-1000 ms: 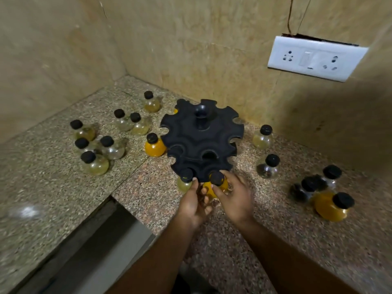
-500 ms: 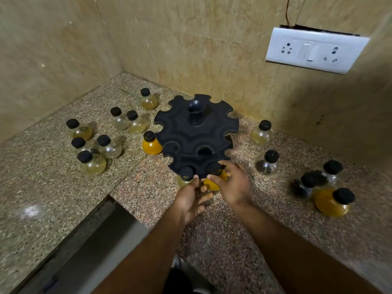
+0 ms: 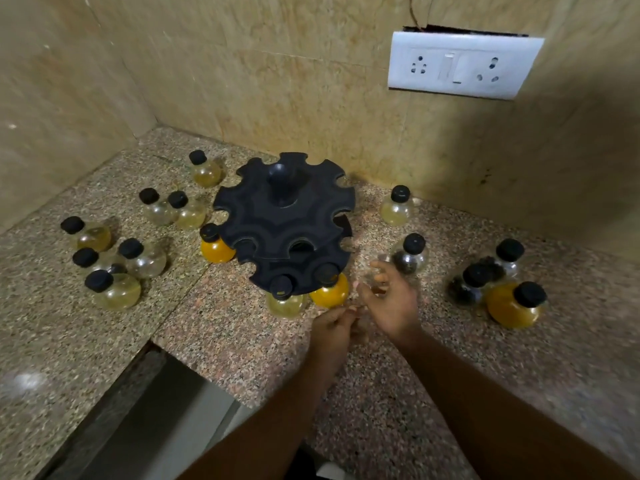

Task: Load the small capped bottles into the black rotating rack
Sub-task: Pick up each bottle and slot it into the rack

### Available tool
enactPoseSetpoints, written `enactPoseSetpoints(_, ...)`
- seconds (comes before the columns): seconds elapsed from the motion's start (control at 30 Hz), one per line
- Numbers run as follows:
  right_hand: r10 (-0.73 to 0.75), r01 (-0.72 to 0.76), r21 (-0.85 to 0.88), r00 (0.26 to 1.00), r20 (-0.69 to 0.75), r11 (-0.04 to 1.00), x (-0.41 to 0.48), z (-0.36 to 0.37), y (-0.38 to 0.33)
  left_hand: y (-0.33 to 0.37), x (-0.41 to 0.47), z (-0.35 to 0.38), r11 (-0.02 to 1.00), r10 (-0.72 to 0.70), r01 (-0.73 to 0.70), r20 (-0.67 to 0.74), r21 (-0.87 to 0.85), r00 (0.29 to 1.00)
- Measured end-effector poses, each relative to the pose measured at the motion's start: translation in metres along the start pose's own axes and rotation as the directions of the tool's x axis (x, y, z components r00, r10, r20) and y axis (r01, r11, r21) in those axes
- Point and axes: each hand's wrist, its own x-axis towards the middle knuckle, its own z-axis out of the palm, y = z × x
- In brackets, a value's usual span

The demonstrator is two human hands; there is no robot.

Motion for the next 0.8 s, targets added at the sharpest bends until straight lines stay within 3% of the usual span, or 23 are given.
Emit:
enactPoseSetpoints(0.07, 0.029, -0.029, 0.006, 0.996, -0.081, 1.000, -0.003, -0.006, 0.004, -0.007, 0.012, 0.005, 0.926, 0.197, -0.224, 0.120, 0.304, 0.973)
enactPoseSetpoints(0.13, 0.095, -0.095, 0.007, 0.982, -0.162, 0.995, -0.001, -0.018, 0.011, -0.011, 0.026, 0.020, 0.727, 0.243, -0.386, 0.313, 0.568, 0.918)
enactPoseSetpoints(0.17, 0.120, -0.120, 0.012, 0.975, -0.187, 0.993, 0.002, -0.023, 0.015, -0.013, 0.032, 0.029, 0.572, 0.238, -0.466, 0.406, 0.675, 0.882)
enactPoseSetpoints(0.23, 0.141, -0.140, 0.019, 0.971, -0.193, 0.990, 0.006, -0.028, 0.016, -0.015, 0.041, 0.037, 0.239, 0.124, -0.536, 0.522, 0.810, 0.844)
enactPoseSetpoints(0.27, 0.151, -0.149, 0.023, 0.968, -0.198, 0.988, 0.012, -0.033, 0.018, -0.014, 0.047, 0.044, 0.133, 0.045, -0.538, 0.537, 0.832, 0.842)
enactPoseSetpoints(0.37, 0.161, -0.162, 0.011, 0.970, -0.182, 0.987, 0.030, -0.038, 0.019, -0.011, 0.068, 0.057, -0.058, -0.143, -0.508, 0.496, 0.860, 0.856)
enactPoseSetpoints(0.5, 0.176, -0.176, 0.013, 0.974, -0.143, 0.984, 0.056, -0.040, 0.025, -0.008, 0.096, 0.068, -0.166, -0.243, -0.522, 0.479, 0.836, 0.844)
enactPoseSetpoints(0.8, 0.093, -0.091, 0.021, 0.985, -0.146, 0.996, 0.083, -0.037, 0.036, 0.019, 0.100, 0.082, -0.097, -0.364, -0.403, 0.344, 0.910, 0.865)
